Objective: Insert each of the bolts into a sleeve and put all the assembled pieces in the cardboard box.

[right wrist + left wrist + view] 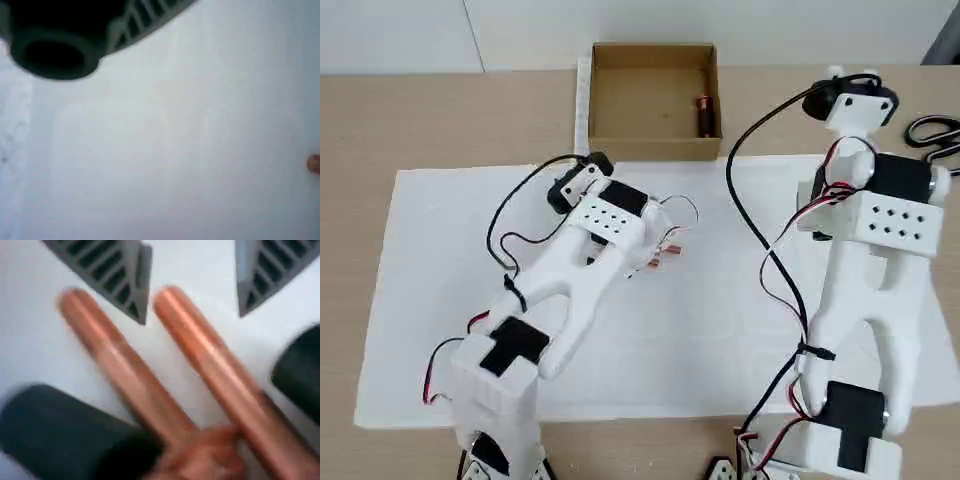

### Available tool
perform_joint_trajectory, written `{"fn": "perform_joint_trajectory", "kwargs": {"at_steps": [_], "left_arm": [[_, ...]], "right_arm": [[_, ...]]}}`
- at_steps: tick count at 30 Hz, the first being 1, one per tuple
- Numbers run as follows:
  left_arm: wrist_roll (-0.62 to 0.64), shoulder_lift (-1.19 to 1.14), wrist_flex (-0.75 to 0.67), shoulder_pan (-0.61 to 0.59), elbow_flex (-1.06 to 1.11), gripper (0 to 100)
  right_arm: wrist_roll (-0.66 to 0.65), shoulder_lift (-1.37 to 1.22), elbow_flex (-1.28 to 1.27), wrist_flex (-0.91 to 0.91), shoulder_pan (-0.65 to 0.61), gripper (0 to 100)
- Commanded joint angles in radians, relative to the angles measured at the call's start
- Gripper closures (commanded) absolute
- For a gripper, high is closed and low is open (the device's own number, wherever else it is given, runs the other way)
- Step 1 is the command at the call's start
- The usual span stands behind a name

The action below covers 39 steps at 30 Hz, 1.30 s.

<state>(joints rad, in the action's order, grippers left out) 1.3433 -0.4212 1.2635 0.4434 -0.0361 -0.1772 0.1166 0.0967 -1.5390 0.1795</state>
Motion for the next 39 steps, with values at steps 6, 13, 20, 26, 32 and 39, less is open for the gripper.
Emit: {"fn": "perform_joint_trajectory", "kwargs": {"at_steps": [6,13,20,26,32,39], "left_arm": [[0.023,-0.066,-0.008,0.000,-0.005,89],[0.018,-0.066,-0.003,-0.002,-0.005,100],[0.017,-0.058,0.020,0.005,-0.012,99],[0.015,0.009,0.101,-0.002,-0.054,99],[0.014,0.081,0.118,-0.003,-0.054,99],[-0.048,0.149,0.114,-0.003,-0.054,99]], "right_arm": [[0.002,0.054,0.003,0.016,0.010,99.5],[0.002,0.051,0.006,0.016,0.008,99.5],[0.002,0.051,0.006,0.016,0.008,99.5],[0.002,0.050,0.005,0.025,0.008,99.5],[0.003,0.050,0.002,0.036,0.010,99.5],[0.003,0.050,0.002,0.036,0.010,99.5]]}}
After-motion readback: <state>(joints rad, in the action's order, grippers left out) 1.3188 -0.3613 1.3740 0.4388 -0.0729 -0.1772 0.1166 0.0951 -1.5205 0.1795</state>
